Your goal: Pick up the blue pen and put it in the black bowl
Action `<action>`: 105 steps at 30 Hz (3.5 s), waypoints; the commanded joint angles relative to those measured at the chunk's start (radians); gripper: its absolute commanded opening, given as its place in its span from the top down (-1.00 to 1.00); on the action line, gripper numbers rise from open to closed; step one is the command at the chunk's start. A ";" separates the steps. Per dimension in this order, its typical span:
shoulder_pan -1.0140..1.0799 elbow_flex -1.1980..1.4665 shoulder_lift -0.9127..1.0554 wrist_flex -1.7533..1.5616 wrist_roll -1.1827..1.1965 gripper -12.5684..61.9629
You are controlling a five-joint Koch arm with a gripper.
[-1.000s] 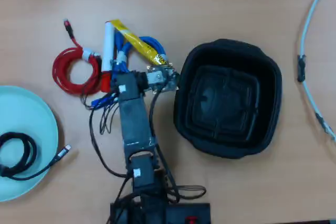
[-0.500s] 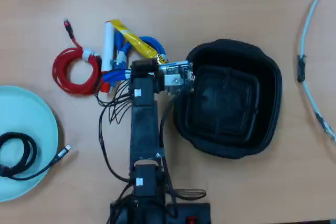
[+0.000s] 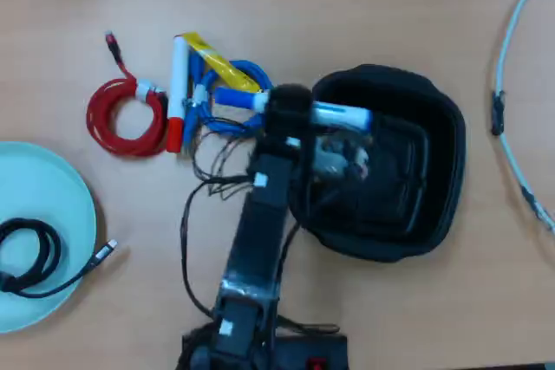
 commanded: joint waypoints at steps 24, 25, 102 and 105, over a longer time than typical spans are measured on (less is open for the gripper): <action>0.525 0.118 -0.094 -0.155 0.276 0.87; 0.523 0.118 -0.117 -0.156 0.267 0.86; 0.121 0.489 0.502 0.195 0.101 -0.67; 0.000 0.557 0.522 0.173 0.101 -0.67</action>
